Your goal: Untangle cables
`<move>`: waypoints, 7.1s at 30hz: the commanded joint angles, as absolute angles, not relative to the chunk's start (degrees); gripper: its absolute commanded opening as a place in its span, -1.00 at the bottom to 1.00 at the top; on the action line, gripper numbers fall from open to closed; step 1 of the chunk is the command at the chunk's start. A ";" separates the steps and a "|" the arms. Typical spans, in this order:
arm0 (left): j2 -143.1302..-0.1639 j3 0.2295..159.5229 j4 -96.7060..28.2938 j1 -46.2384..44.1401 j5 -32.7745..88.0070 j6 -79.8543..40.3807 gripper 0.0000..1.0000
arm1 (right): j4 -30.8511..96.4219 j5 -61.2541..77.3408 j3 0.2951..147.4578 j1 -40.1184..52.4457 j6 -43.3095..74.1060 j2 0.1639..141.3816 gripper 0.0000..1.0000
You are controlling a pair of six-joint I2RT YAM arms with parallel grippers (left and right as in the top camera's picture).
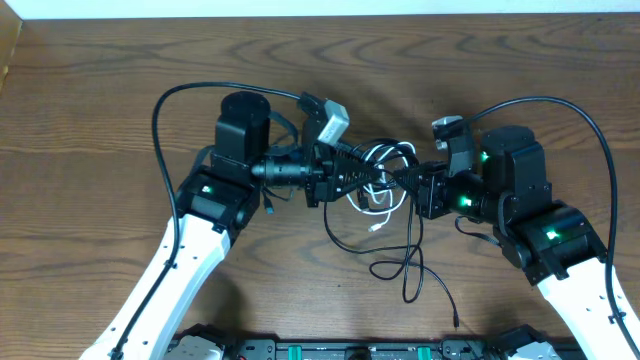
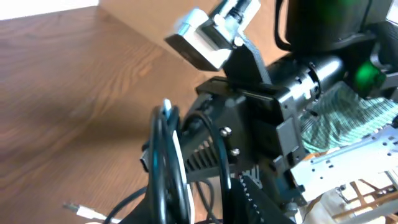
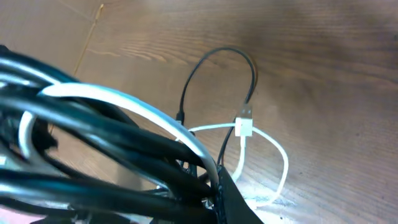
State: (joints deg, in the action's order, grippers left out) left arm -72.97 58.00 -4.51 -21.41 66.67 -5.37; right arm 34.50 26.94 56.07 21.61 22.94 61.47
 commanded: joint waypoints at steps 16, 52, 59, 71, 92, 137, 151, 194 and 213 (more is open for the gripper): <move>-73.08 59.46 -6.85 -20.51 54.89 -5.26 -0.22 | 34.52 27.14 56.47 21.74 22.22 61.08 -0.98; -62.61 59.46 -23.42 -36.88 3.57 -6.00 0.94 | 36.10 28.21 56.47 21.74 22.31 61.06 -0.98; -65.17 59.46 -16.64 -38.65 -11.46 -5.98 0.94 | 39.33 28.75 56.47 21.74 22.68 61.08 -0.98; -65.80 59.48 -15.09 -38.52 -8.32 -5.58 0.94 | 39.64 29.06 56.47 21.74 22.65 61.08 -0.98; -67.72 59.48 -18.46 -38.54 -3.64 -5.65 -0.63 | 39.00 26.02 56.47 21.74 24.01 61.08 -0.97; -63.26 59.46 -20.45 -38.52 -14.44 -5.58 0.46 | 37.10 38.44 56.47 21.71 9.17 61.08 -0.98; -56.36 59.48 -20.69 -29.06 -6.96 -7.84 0.48 | 39.66 52.31 56.45 18.98 -9.32 61.25 -0.98; -69.23 59.48 -21.58 -9.93 78.04 8.34 0.15 | 39.46 88.84 56.45 5.65 -23.14 85.10 -0.98; -69.23 59.46 -28.32 -10.57 64.38 8.34 -0.11 | 39.48 88.88 56.45 5.65 -18.17 85.10 -0.98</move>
State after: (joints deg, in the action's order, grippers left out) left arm -69.25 58.30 -27.29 -10.20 65.32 7.75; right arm 39.53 86.56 56.07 5.96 -19.00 85.23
